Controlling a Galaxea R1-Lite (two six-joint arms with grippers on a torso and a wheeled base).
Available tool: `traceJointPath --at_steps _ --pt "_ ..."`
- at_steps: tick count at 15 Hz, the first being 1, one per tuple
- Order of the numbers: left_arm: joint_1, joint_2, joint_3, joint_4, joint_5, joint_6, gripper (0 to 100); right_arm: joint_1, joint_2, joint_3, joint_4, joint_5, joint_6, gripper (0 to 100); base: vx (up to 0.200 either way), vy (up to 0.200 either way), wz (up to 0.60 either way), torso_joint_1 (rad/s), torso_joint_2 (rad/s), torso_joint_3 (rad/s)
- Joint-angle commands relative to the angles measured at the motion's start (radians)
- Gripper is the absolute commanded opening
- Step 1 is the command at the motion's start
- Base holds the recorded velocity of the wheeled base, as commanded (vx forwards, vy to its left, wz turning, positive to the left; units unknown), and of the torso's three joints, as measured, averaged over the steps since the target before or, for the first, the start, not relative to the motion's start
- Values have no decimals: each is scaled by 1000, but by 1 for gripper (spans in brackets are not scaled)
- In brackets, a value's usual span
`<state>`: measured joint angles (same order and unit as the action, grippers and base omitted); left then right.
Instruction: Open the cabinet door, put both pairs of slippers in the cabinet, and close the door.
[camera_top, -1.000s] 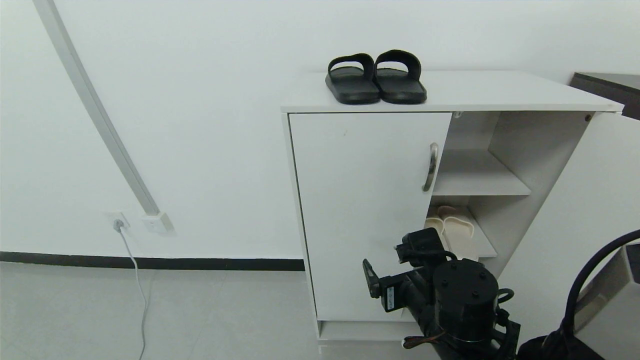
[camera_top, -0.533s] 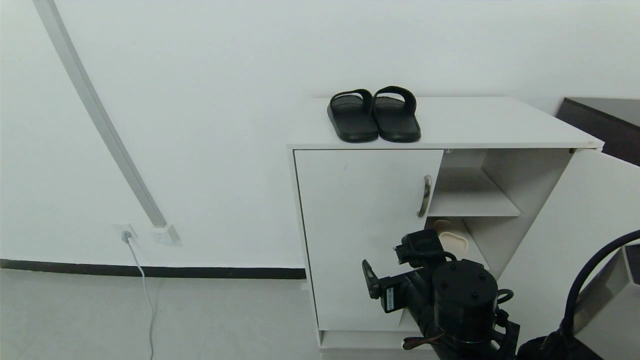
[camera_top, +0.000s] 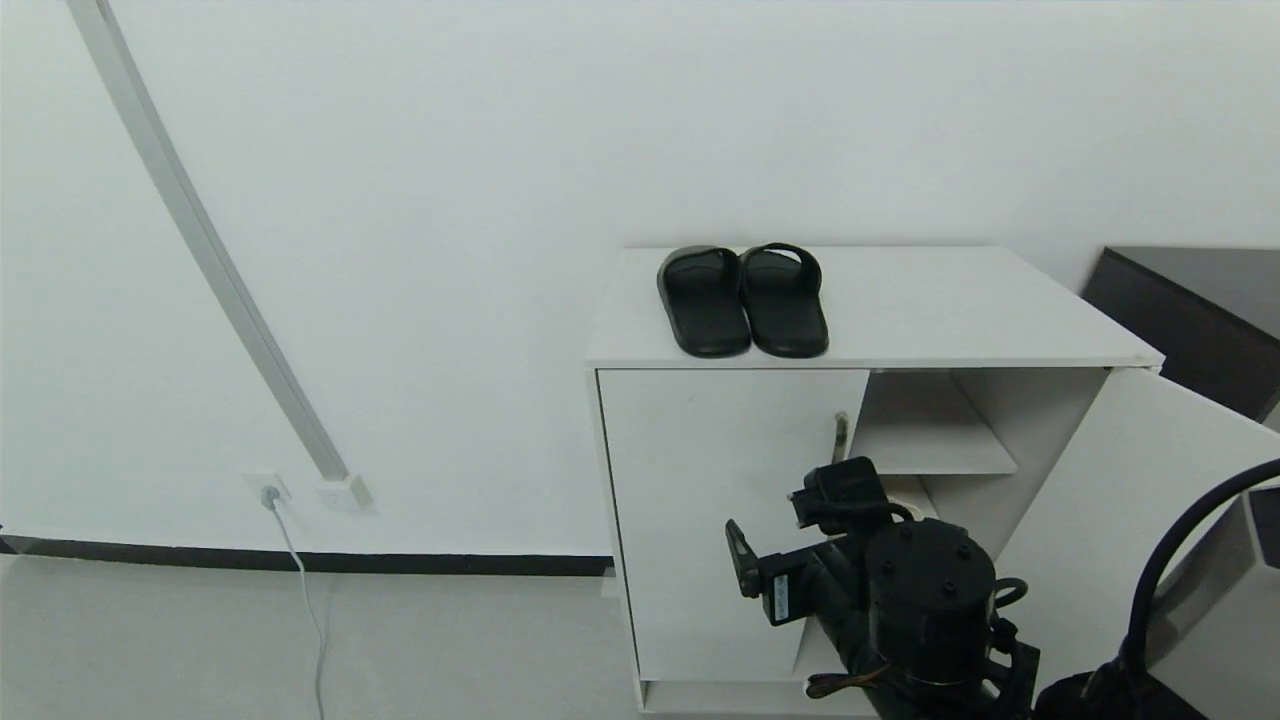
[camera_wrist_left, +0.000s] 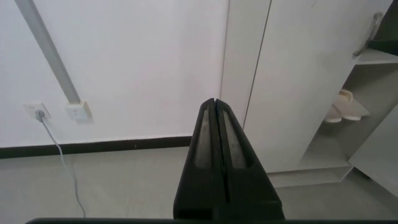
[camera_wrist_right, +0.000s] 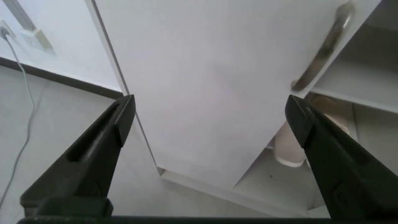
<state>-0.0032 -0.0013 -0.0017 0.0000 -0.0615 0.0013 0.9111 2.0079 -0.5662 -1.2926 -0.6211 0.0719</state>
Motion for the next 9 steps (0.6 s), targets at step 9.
traceJointPath --at_steps 9 --pt "0 1 0 0 0 0 0 0 2 0 -1 0 0 100 0 0 0 236 -561 -323"
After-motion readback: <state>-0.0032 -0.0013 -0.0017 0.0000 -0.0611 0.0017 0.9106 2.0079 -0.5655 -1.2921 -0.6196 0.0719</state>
